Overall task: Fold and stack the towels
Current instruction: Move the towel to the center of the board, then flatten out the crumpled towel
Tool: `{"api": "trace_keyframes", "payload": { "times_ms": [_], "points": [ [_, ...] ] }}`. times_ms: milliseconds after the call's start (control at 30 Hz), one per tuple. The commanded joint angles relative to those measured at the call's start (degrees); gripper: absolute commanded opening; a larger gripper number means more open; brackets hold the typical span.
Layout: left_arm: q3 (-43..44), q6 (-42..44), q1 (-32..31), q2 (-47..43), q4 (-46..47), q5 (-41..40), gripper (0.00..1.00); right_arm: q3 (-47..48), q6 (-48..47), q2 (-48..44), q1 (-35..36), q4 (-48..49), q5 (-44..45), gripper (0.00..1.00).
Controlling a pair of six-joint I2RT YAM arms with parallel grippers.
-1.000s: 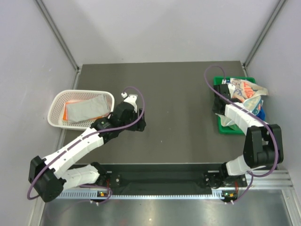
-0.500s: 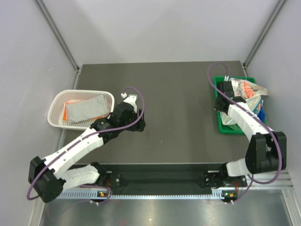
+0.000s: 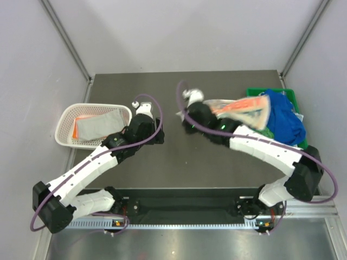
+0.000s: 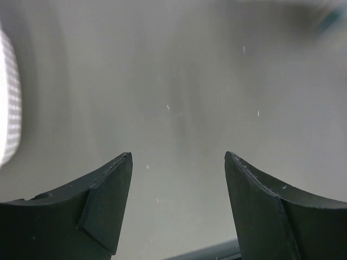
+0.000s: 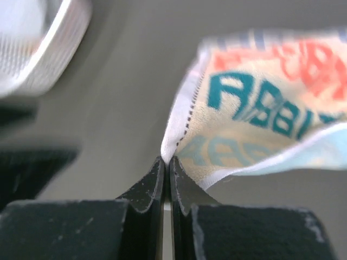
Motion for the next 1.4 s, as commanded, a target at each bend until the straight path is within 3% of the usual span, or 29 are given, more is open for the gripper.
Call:
{"api": "trace_keyframes", "payload": {
  "times_ms": [0,133,300,500,800,1167,1367],
  "points": [
    [3.19,-2.86,1.11,0.29,-0.09,-5.57,0.74,-9.27,4.07,1.79,11.82,6.91,-1.17,0.0],
    [1.97,-4.98,1.2,3.1,2.63,-2.59,0.75,-20.45,10.22,1.0,17.9,12.71,-1.61,0.0],
    [-0.85,-6.56,1.03,10.29,6.94,1.73,0.73,-32.14,15.06,-3.22,18.44,15.02,-1.88,0.0],
    [-3.03,-9.18,0.94,13.49,3.25,1.55,0.72,-39.36,18.93,-9.72,18.61,12.65,1.64,0.0],
    [-12.88,-18.34,0.76,8.12,1.31,-0.65,0.7,-38.05,18.5,-8.32,18.52,13.09,2.79,0.0],
    [-13.59,-16.85,0.76,18.31,8.97,1.11,0.67,-39.28,17.88,-9.11,18.52,13.88,3.05,0.0],
    [-14.47,-15.97,0.76,21.56,10.98,-0.22,0.56,-40.95,18.41,-10.96,18.52,13.79,3.49,0.0]
  ]
}}
